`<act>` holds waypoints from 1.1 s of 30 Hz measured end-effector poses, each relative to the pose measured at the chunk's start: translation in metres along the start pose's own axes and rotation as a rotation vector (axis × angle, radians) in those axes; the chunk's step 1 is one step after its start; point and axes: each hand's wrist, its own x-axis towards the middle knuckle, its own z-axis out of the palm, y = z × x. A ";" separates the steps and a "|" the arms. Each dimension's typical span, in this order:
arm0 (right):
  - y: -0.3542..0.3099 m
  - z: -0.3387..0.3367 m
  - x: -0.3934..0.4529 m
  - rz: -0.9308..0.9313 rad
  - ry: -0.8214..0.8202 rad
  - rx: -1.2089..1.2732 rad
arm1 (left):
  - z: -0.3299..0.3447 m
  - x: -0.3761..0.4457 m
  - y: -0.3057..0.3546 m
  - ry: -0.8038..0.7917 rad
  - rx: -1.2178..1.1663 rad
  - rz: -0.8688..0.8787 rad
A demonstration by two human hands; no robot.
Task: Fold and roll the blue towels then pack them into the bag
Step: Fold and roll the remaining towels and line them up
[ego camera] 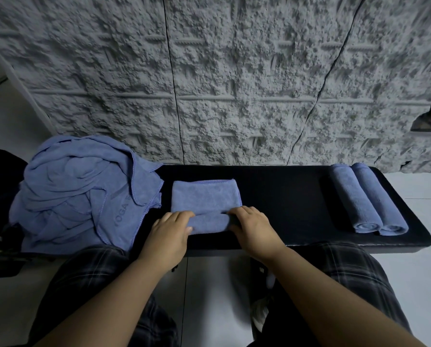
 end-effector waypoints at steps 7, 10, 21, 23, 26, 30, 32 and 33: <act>-0.007 -0.010 -0.003 0.154 -0.117 0.188 | 0.002 -0.001 0.005 -0.063 0.040 -0.067; -0.009 -0.004 -0.003 0.178 -0.068 0.122 | 0.006 -0.003 0.005 0.064 0.111 -0.044; -0.017 0.006 -0.007 -0.021 0.284 -0.075 | 0.012 -0.007 0.019 0.219 0.169 0.147; -0.015 0.006 -0.006 -0.029 0.277 -0.065 | 0.011 -0.008 0.019 0.206 0.174 0.132; -0.013 0.005 -0.004 -0.047 0.256 -0.041 | 0.009 -0.007 0.018 0.174 0.158 0.116; -0.009 0.005 -0.006 -0.052 0.191 -0.041 | 0.007 -0.003 0.016 0.108 0.128 0.077; -0.005 0.008 -0.007 -0.057 0.135 -0.065 | 0.007 -0.002 0.014 0.095 0.098 0.054; -0.004 0.009 -0.006 -0.057 0.113 -0.076 | 0.007 -0.002 0.012 0.080 0.077 0.042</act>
